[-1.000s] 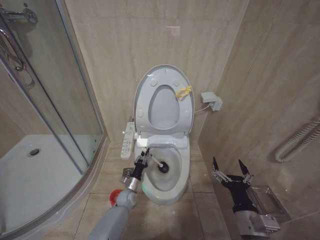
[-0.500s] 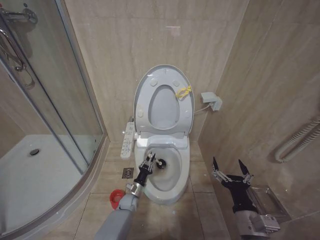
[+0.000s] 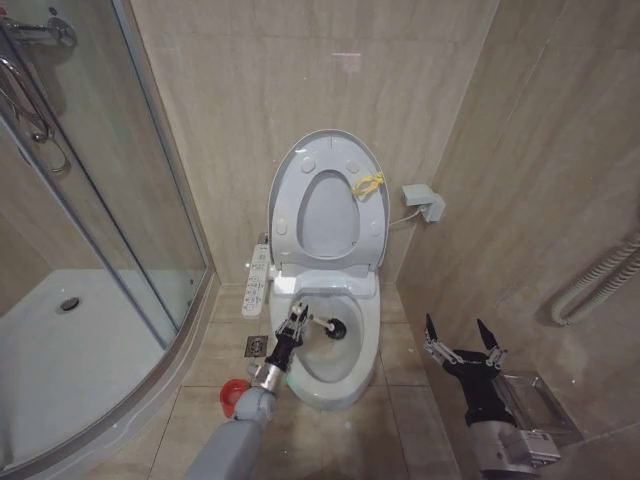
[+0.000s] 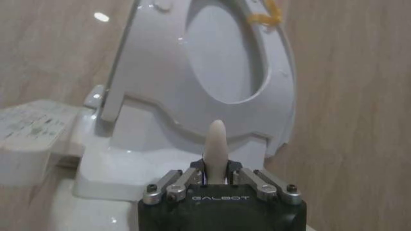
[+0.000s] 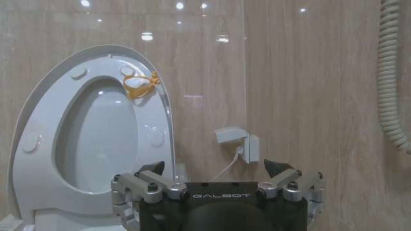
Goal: Open the toilet lid, clean the toilet bowl with a toilet brush, close the toilet lid, and flush.
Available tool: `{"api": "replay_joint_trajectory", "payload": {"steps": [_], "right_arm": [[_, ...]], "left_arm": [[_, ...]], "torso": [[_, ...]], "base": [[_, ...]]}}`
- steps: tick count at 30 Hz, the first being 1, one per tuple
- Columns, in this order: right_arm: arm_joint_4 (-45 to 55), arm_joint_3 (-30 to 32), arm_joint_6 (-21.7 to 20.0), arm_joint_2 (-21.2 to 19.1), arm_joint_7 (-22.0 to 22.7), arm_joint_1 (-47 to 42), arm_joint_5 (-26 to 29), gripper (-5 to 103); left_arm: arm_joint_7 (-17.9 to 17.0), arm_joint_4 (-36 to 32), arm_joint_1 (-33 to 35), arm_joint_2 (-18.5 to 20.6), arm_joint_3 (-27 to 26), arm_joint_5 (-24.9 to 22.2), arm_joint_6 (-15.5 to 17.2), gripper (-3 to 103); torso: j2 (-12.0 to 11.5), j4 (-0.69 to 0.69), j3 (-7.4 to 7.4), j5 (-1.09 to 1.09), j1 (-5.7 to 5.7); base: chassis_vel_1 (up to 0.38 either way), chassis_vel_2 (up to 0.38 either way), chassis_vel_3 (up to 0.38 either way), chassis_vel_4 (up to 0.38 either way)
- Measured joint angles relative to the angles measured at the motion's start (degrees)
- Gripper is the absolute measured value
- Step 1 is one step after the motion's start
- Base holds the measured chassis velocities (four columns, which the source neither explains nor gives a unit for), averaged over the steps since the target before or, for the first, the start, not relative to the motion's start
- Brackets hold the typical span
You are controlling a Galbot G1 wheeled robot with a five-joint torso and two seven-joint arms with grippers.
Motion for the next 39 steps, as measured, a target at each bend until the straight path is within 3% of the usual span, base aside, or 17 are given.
{"api": "replay_joint_trajectory", "payload": {"steps": [5,8,9,11,13,17,18,21,24,28,31,33,39], "right_arm": [[0.0,0.0,0.0,0.0,0.0,0.0,0.0,100],[0.0,0.0,0.0,0.0,0.0,0.0,0.0,100],[0.0,0.0,0.0,0.0,0.0,0.0,0.0,100],[0.0,0.0,0.0,0.0,0.0,0.0,0.0,100],[0.0,0.0,0.0,0.0,0.0,0.0,0.0,100],[0.0,0.0,0.0,0.0,0.0,0.0,0.0,100],[0.0,0.0,0.0,0.0,0.0,0.0,0.0,100],[0.0,0.0,0.0,0.0,0.0,0.0,0.0,100],[0.0,0.0,0.0,0.0,0.0,0.0,0.0,100],[0.0,0.0,0.0,0.0,0.0,0.0,0.0,100],[0.0,0.0,0.0,0.0,0.0,0.0,0.0,100],[0.0,0.0,0.0,0.0,0.0,0.0,0.0,100],[0.0,0.0,0.0,0.0,0.0,0.0,0.0,100]], "left_arm": [[-0.3,-2.77,0.17,0.21,0.69,-1.45,0.53,21],[-2.38,-8.92,0.88,0.59,2.29,-11.53,4.86,21],[-2.38,-8.92,0.88,0.59,2.29,-11.53,4.86,21],[-4.87,-11.87,1.63,1.52,3.06,-17.42,7.98,21],[-6.24,-11.89,1.9,2.07,2.94,-16.77,8.6,21],[-10.17,-11.31,2.6,5.91,1.77,-6.33,8.61,21],[-10.17,-11.31,2.6,5.91,1.77,-6.33,8.61,21],[-10.86,-10.74,1.49,8.06,1.51,1.27,7.94,21],[-9.76,-8.05,0.23,8.12,1.5,3.83,7.29,21],[-8.09,-4.23,-0.91,7.6,2.94,3.15,7.56,21],[-8.48,-6.23,-0.64,7.17,3.41,0.92,7.69,21],[-10.5,-10.42,-0.39,7.33,5.12,-2.96,8.83,21],[-9.96,-5.41,-2.78,6.73,5.94,-1.11,8.47,21]], "torso": [[0.0,-0.04,0.0,0.0,0.0],[0.0,-0.05,0.0,0.0,0.0],[0.0,-0.05,0.0,0.0,0.0],[0.0,-0.04,0.0,0.0,0.0],[0.0,-0.04,0.0,0.0,0.0],[0.0,0.01,0.0,0.0,0.0],[0.0,0.01,0.0,0.0,0.0],[0.0,-0.02,0.0,-0.01,0.0],[0.0,-0.05,0.0,-0.01,0.0],[0.0,-0.03,0.0,-0.01,0.0],[-0.01,-0.01,0.01,0.0,0.0],[0.0,-0.02,0.0,0.02,0.0],[0.0,-0.03,0.0,0.01,0.0]], "base": [[0.0,0.0,0.0,0.0],[0.0,0.0,0.0,0.0],[0.0,0.0,0.0,0.0],[0.0,0.0,0.0,0.0],[0.0,0.0,0.0,0.0],[0.0,0.0,0.0,0.0],[0.0,0.0,0.0,0.0],[0.0,0.0,0.0,0.0],[0.0,0.0,0.0,0.0],[0.0,0.0,0.0,0.0],[0.0,0.0,0.0,0.0],[0.0,0.0,0.0,0.0],[0.0,0.0,0.0,0.0]]}}
